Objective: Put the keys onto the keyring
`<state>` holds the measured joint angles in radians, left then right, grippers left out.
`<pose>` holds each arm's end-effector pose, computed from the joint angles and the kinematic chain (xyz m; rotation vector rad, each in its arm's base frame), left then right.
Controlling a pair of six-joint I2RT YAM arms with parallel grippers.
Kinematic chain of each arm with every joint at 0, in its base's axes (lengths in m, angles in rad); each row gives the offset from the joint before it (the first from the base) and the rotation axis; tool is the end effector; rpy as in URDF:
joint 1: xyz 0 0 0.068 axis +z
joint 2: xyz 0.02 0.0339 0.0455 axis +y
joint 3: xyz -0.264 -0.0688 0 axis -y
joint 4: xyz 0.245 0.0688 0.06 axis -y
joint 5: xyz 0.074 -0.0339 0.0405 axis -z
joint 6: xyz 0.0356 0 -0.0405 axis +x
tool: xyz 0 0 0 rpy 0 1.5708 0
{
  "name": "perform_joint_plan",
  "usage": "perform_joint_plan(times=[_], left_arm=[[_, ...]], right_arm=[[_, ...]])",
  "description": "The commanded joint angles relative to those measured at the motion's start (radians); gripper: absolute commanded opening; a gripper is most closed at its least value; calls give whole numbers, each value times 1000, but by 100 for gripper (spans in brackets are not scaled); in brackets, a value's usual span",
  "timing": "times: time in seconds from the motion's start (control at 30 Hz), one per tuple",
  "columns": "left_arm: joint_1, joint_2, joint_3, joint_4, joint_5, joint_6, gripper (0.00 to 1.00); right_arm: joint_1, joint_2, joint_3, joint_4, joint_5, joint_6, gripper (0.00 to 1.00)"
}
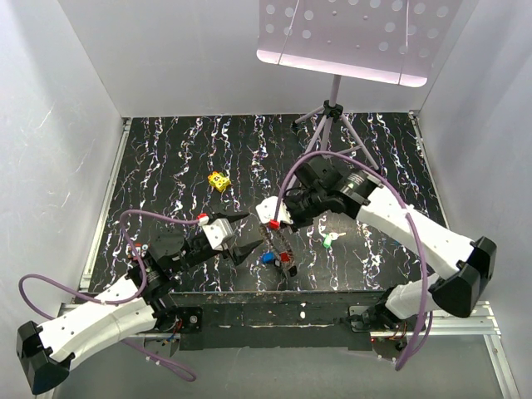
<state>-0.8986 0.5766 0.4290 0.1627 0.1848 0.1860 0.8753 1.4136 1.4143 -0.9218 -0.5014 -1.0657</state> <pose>0.0938 -0.1283 0.2824 0.9501 1.2866 -0.7022 0.1709 0.2315 0.3506 -2.0983 1.1855 0.5352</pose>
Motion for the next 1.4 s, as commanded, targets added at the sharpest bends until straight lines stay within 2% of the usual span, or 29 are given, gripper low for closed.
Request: perform_joint_plan(times=[0.0, 0.17, 0.47, 0.57, 0.67, 0.77, 1.07, 1.2, 1.3, 1.37], left_arm=[[3, 15, -15, 64, 62, -72, 69], [3, 52, -44, 139, 67, -118, 60], [3, 164, -33, 219, 33, -114, 51], [1, 181, -30, 236, 35, -118, 45], [1, 195, -29, 247, 45, -125, 32], [3, 206, -24, 247, 53, -125, 25], [1, 229, -18, 242, 70, -120, 23], [3, 227, -13, 230, 71, -112, 15], [3, 224, -16, 232, 73, -108, 3], [3, 224, -18, 227, 74, -100, 0]], right_arm=[[54, -87, -44, 184, 110, 84, 1], [88, -64, -29, 173, 130, 139, 1], [94, -42, -5, 164, 118, 168, 1], [94, -45, -12, 164, 109, 174, 1], [94, -45, -14, 166, 104, 179, 1], [94, -47, -11, 164, 98, 182, 1], [94, -42, -2, 159, 75, 200, 1], [96, -39, 6, 158, 67, 204, 1], [96, -38, 8, 152, 57, 210, 1], [96, -36, 11, 153, 49, 220, 1]])
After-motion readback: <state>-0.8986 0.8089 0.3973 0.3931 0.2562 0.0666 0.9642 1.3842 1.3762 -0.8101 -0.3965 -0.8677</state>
